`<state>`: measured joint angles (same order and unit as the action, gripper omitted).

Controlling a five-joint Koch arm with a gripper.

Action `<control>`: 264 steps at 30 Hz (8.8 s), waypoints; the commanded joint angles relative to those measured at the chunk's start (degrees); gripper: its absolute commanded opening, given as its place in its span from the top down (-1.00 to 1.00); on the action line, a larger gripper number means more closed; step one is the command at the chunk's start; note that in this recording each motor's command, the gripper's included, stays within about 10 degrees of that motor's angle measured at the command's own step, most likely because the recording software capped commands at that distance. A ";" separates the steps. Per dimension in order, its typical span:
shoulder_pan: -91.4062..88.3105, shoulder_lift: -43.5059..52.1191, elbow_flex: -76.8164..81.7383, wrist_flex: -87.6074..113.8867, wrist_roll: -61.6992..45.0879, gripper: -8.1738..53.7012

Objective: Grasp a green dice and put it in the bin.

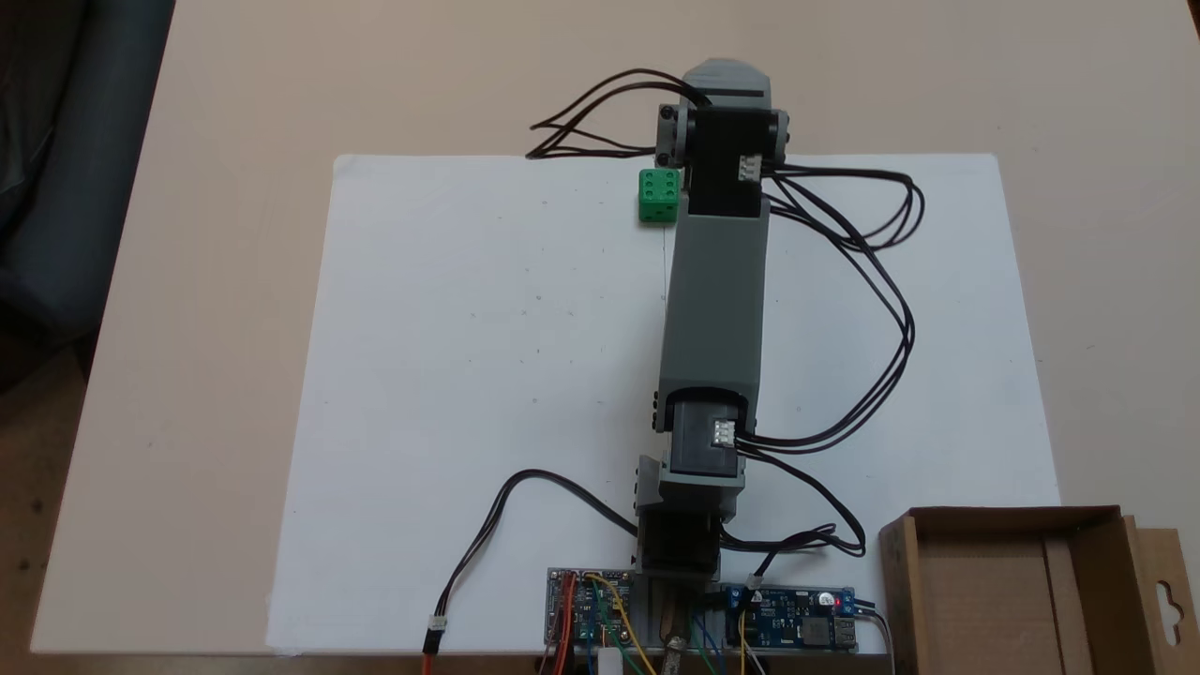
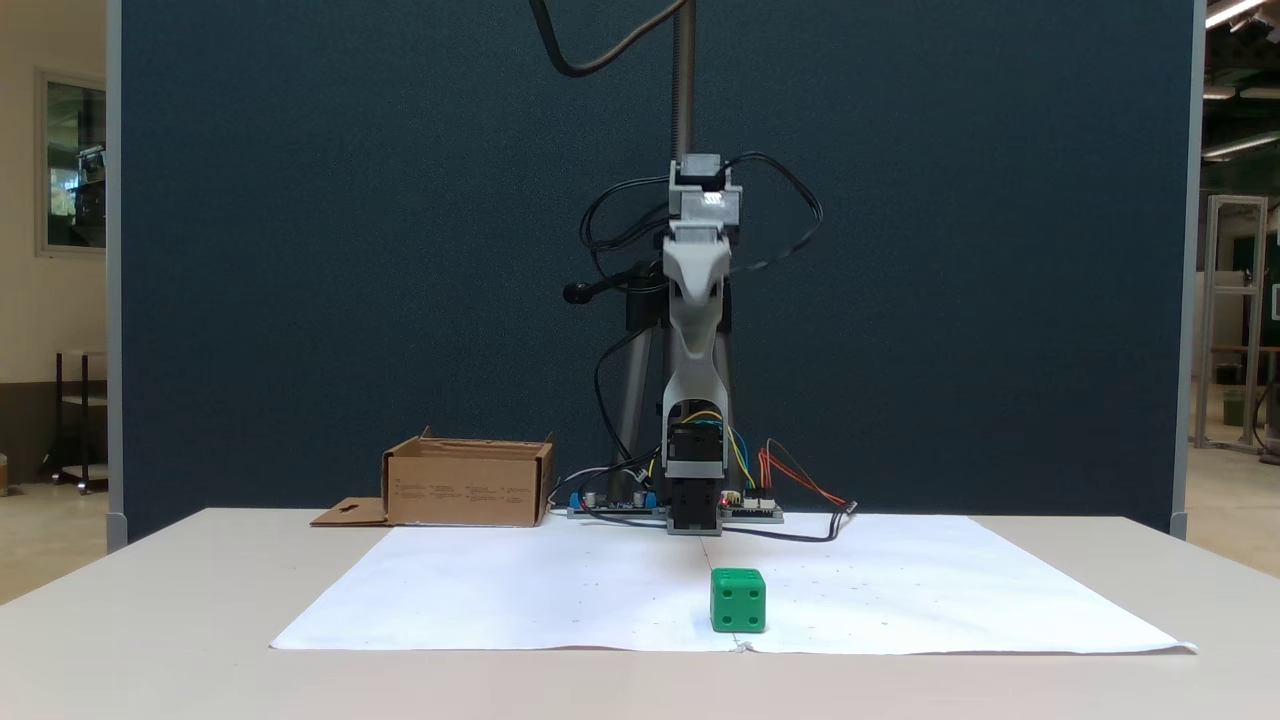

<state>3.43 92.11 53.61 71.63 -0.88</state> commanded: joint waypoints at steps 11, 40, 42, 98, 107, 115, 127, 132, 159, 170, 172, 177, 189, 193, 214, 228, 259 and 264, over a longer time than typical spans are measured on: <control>0.70 -6.68 -7.03 20.72 1.85 -0.63; -6.24 -23.03 -24.79 21.16 13.10 -0.61; -6.33 -24.26 -25.58 21.16 13.97 -0.61; -7.82 -43.33 -30.41 21.16 10.37 -0.62; -7.82 -43.42 -30.41 21.16 3.34 -0.67; -7.38 -44.47 -30.50 21.16 3.43 -0.66; -5.71 -47.55 -30.50 21.16 7.12 -0.66; -5.45 -47.64 -30.41 21.16 9.84 -0.67; -7.73 -52.65 -30.41 15.03 16.70 -0.65; -7.73 -54.58 -30.50 8.17 11.69 -0.62; -7.73 -54.84 -30.50 6.86 11.69 -0.61; -7.65 -55.02 -30.50 3.60 11.69 -0.61; -7.65 -56.16 -30.41 1.05 11.51 -0.61; -7.65 -56.95 -30.50 0.97 11.51 -0.61; -6.94 -58.36 -30.41 0.79 11.07 -0.52; -5.63 -58.45 -30.41 1.23 10.37 -0.51; -1.05 -36.21 -15.82 0.88 11.34 0.34; 2.64 -25.66 -9.67 4.22 11.34 0.34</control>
<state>4.75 61.00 44.47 73.65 12.39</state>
